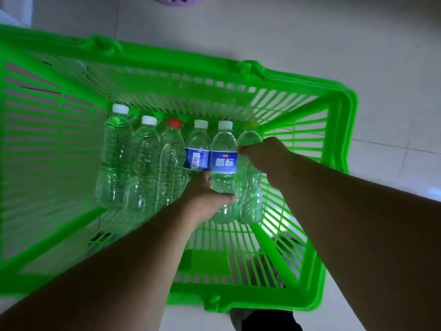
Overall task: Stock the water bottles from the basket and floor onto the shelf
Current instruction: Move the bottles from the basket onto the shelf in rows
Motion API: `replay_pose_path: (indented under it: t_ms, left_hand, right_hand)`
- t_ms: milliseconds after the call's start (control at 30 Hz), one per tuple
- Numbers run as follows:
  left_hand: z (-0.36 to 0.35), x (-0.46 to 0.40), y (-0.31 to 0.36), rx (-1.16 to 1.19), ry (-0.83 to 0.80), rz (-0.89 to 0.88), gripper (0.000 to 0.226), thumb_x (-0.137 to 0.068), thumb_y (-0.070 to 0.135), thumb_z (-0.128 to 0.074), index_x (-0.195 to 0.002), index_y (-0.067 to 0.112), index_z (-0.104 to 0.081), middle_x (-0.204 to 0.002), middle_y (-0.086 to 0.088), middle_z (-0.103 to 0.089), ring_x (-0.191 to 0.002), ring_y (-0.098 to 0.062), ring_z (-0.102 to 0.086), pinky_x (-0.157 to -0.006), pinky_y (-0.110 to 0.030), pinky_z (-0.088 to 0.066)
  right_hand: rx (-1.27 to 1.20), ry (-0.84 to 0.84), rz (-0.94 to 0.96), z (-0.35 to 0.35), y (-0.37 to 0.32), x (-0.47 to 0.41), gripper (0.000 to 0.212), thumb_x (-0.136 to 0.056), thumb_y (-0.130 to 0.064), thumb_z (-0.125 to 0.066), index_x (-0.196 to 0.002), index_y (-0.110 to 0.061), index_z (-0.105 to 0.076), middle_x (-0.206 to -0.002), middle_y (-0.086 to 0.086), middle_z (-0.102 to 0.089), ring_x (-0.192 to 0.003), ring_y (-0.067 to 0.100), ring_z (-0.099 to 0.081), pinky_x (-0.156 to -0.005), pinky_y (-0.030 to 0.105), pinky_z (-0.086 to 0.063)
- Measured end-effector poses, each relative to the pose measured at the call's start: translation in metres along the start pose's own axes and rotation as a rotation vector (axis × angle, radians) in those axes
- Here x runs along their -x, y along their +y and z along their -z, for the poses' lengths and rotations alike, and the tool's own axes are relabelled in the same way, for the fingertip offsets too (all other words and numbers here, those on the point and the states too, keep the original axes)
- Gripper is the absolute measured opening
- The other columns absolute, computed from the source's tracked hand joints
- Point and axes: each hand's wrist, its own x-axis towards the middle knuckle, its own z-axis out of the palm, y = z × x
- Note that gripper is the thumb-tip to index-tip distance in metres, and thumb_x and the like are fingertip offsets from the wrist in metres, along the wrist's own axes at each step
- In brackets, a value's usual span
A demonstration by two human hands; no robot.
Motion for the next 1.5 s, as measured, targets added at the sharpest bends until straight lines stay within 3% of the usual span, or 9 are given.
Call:
replay_pose_path:
  t_ms: [133, 300, 500, 733, 867, 1033, 1300, 1400, 1500]
  left_hand:
    - [0.001, 0.009, -0.003, 0.107, 0.022, 0.0, 0.084, -0.07, 0.034, -0.087, -0.141, 0.029, -0.042, -0.152, -0.001, -0.043, -0.135, -0.022, -0.046, -0.104, -0.03, -0.035]
    - [0.018, 0.038, -0.01, 0.285, 0.014, 0.002, 0.054, -0.068, 0.017, -0.087, -0.112, 0.028, -0.058, -0.113, 0.008, -0.068, -0.103, -0.011, -0.062, -0.078, -0.026, -0.043]
    - [0.061, 0.124, -0.003, 0.331, 0.042, -0.047, 0.054, -0.067, 0.015, -0.087, -0.111, 0.03, -0.059, -0.102, 0.003, -0.074, -0.097, -0.014, -0.069, -0.085, -0.032, -0.049]
    - [0.108, 0.273, 0.035, 0.35, 0.101, -0.274, 0.064, -0.053, 0.032, -0.086, -0.113, 0.029, -0.061, -0.109, 0.0, -0.073, -0.104, -0.016, -0.069, -0.098, -0.043, -0.051]
    - [0.131, 0.368, 0.059, 0.35, 0.102, -0.394, 0.051, -0.064, 0.021, -0.082, -0.112, 0.021, -0.064, -0.106, 0.002, -0.075, -0.102, -0.013, -0.07, -0.092, -0.034, -0.053]
    - [0.161, 0.502, 0.085, 0.292, 0.123, -0.502, 0.043, -0.076, 0.006, -0.082, -0.112, 0.019, -0.063, -0.102, 0.004, -0.076, -0.092, -0.005, -0.071, -0.077, -0.014, -0.051]
    - [0.186, 0.7, 0.118, 0.207, 0.207, -0.686, 0.047, -0.073, 0.001, -0.083, -0.112, 0.017, -0.063, -0.101, 0.002, -0.076, -0.093, -0.011, -0.072, -0.074, -0.013, -0.053]
    - [0.187, 0.752, 0.131, 0.183, 0.226, -0.744, 0.046, -0.07, 0.0, -0.084, -0.108, 0.016, -0.064, -0.098, 0.0, -0.077, -0.095, -0.018, -0.072, -0.075, -0.019, -0.054]
    - [0.19, 0.794, 0.145, 0.166, 0.22, -0.809, 0.046, -0.071, 0.001, -0.084, -0.107, 0.019, -0.064, -0.094, 0.006, -0.077, -0.086, -0.003, -0.072, -0.066, -0.01, -0.051]
  right_hand:
    - [-0.068, -0.017, 0.05, 0.008, 0.002, 0.014, 0.044, -0.084, -0.037, -0.077, -0.112, -0.009, -0.059, -0.071, 0.002, -0.048, -0.059, 0.013, -0.046, -0.049, 0.024, -0.031]
    - [-0.04, -0.084, 0.204, 0.009, -0.003, 0.043, 0.022, -0.085, -0.033, -0.077, -0.075, -0.02, -0.062, -0.054, -0.007, -0.056, -0.045, 0.004, -0.048, -0.045, 0.017, -0.037]
    - [-0.063, -0.141, 0.287, 0.012, -0.03, 0.125, 0.033, -0.079, -0.039, -0.082, -0.1, -0.018, -0.07, -0.084, -0.004, -0.066, -0.068, 0.011, -0.057, -0.069, 0.027, -0.043]
    - [0.112, 0.006, 0.561, 0.056, -0.079, 0.287, 0.036, -0.082, -0.047, -0.076, -0.104, -0.021, -0.068, -0.092, -0.01, -0.07, -0.081, 0.002, -0.063, -0.066, 0.021, -0.044]
    - [0.1, 0.081, 0.664, 0.087, -0.103, 0.392, 0.028, -0.083, -0.044, -0.077, -0.1, -0.025, -0.066, -0.091, -0.013, -0.07, -0.08, -0.005, -0.062, -0.067, 0.012, -0.045]
    - [-0.013, 0.152, 0.77, 0.128, -0.12, 0.533, 0.037, -0.081, -0.043, -0.079, -0.111, -0.025, -0.068, -0.103, -0.009, -0.074, -0.097, 0.004, -0.068, -0.089, 0.029, -0.052]
    - [-0.14, 0.255, 0.882, 0.178, -0.135, 0.761, 0.027, -0.083, -0.032, -0.079, -0.107, -0.029, -0.067, -0.098, -0.014, -0.073, -0.088, -0.011, -0.065, -0.075, 0.006, -0.047]
    - [-0.183, 0.3, 0.933, 0.19, -0.134, 0.821, 0.031, -0.082, -0.035, -0.079, -0.11, -0.026, -0.069, -0.099, -0.012, -0.075, -0.092, -0.003, -0.068, -0.082, 0.019, -0.051]
    - [-0.195, 0.342, 0.984, 0.204, -0.136, 0.863, 0.029, -0.082, -0.039, -0.078, -0.106, -0.024, -0.069, -0.095, -0.011, -0.075, -0.086, -0.001, -0.069, -0.075, 0.022, -0.05]
